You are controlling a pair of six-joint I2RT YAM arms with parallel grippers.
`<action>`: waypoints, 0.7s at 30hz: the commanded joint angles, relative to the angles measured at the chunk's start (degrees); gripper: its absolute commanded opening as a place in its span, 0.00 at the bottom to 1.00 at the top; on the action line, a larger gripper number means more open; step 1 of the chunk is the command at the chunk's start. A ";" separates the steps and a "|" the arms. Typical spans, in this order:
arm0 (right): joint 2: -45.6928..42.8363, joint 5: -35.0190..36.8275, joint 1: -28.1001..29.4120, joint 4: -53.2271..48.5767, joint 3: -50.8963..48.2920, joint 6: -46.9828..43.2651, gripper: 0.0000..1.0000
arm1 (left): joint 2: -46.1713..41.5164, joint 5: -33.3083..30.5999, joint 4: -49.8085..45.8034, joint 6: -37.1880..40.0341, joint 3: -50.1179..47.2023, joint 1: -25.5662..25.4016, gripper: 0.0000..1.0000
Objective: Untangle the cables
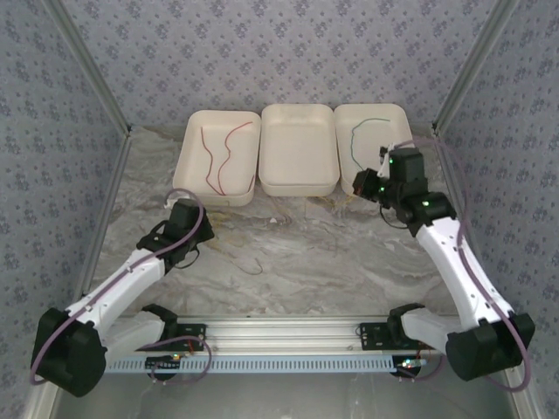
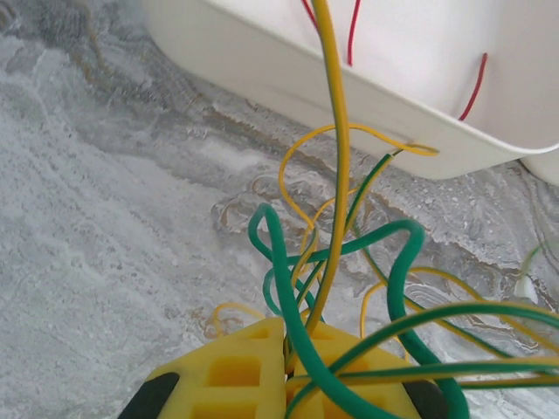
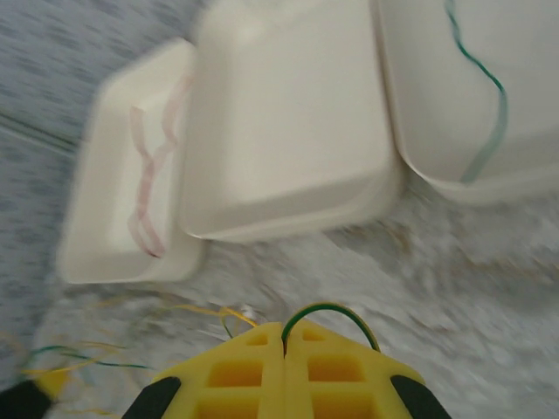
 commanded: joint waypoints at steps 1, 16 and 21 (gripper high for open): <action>4.09 2.70 -1.68 5.65 -2.16 -0.61 0.00 | 1.65 0.85 -1.23 2.18 2.53 0.23 0.00; 2.59 22.97 16.11 -3.37 -4.22 -3.02 0.63 | 1.27 1.31 -2.91 2.04 4.55 0.34 0.00; 12.47 26.08 29.26 2.23 -8.11 -5.43 0.59 | 1.27 1.74 -2.86 2.42 5.07 0.30 0.00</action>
